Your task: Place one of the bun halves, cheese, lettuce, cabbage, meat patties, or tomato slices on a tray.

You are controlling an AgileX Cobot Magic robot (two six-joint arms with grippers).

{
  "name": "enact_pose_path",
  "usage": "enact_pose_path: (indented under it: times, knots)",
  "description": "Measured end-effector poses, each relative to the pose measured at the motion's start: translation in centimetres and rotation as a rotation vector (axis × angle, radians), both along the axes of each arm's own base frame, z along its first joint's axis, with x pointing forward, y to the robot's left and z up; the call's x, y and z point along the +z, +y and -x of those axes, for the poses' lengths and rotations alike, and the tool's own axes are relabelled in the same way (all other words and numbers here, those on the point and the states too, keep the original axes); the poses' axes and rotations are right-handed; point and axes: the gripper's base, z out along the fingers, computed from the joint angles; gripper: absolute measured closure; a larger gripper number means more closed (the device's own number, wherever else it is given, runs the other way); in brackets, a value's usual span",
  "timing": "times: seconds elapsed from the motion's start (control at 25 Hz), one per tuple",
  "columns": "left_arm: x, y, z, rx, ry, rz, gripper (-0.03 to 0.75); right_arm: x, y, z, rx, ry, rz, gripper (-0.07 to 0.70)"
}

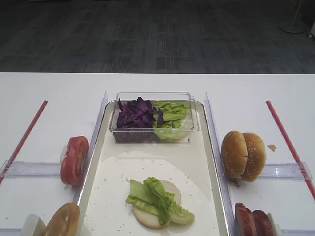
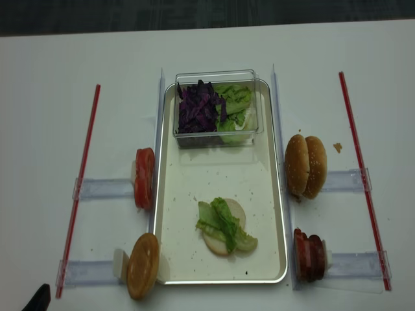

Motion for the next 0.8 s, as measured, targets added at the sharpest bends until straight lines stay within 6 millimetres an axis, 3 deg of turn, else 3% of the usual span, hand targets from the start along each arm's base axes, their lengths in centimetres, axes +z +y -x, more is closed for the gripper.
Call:
enact_pose_path:
  times: [0.28,0.8]
  knots:
    - [0.0,0.0,0.0,0.0,0.0,0.0,0.161,0.0,0.0,0.1,0.0,-0.01,0.0,0.269]
    - [0.0,0.0,0.0,0.0,0.0,0.0,0.161,0.3,0.0,3.3,0.0,-0.223,0.003,0.351]
